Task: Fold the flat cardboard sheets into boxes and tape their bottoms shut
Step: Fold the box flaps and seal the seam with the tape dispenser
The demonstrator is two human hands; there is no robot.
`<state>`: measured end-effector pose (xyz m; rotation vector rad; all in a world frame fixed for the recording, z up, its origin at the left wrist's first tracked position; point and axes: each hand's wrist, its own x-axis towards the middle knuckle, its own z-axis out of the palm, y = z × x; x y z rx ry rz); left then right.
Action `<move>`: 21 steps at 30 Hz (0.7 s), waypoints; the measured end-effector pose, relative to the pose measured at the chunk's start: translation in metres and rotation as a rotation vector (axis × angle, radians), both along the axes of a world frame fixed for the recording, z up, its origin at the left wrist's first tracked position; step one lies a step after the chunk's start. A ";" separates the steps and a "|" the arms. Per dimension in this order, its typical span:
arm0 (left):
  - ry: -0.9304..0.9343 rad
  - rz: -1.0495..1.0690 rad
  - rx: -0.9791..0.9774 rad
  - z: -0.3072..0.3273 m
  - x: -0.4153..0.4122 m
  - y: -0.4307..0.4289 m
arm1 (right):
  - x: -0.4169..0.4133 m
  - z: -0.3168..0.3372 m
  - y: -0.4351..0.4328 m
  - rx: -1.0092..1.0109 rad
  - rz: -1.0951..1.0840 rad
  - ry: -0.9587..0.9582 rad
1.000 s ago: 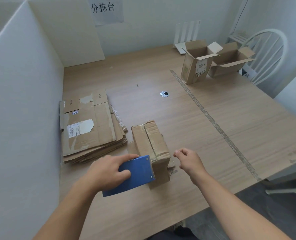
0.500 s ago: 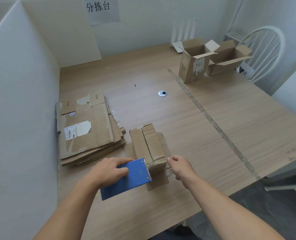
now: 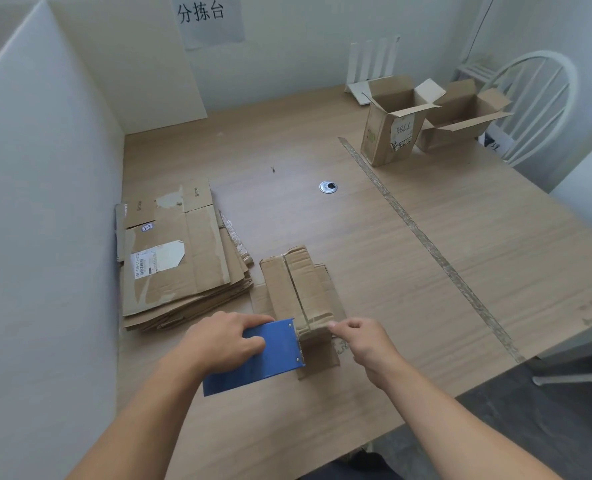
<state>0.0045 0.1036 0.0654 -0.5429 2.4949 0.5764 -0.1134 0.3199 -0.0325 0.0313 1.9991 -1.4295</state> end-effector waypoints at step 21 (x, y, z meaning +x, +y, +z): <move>0.040 0.168 0.185 -0.012 0.007 -0.004 | -0.068 0.006 -0.041 0.298 1.355 1.058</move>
